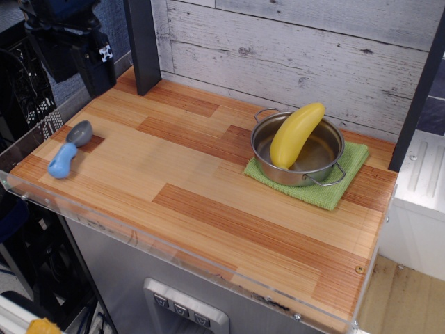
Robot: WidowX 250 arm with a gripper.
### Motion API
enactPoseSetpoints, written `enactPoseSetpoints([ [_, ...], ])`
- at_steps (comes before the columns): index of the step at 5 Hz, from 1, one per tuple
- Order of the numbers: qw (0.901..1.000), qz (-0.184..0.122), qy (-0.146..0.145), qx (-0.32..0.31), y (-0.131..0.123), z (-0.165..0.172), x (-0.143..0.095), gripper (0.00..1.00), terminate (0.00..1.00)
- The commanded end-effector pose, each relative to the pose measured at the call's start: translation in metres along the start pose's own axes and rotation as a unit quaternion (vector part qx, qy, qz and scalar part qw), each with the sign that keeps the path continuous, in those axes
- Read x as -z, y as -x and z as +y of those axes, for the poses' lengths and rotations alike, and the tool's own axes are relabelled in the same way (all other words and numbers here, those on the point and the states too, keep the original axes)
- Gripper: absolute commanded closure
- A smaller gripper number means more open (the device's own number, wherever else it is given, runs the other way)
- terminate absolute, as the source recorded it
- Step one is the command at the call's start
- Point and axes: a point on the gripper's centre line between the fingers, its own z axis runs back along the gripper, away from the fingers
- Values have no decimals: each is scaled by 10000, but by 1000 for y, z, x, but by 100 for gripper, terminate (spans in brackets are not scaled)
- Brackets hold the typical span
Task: Place the blue spoon on the front left corner of the table
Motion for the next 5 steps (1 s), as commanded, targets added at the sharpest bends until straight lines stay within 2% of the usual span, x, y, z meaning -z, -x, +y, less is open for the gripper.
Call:
enactPoseSetpoints([
  [1,9997,-188,-174,36,3,-5,-14,0,0],
  [4,9997,-188,-174,36,3,-5,-14,0,0],
  [5,9997,-188,-174,36,3,-5,-14,0,100],
])
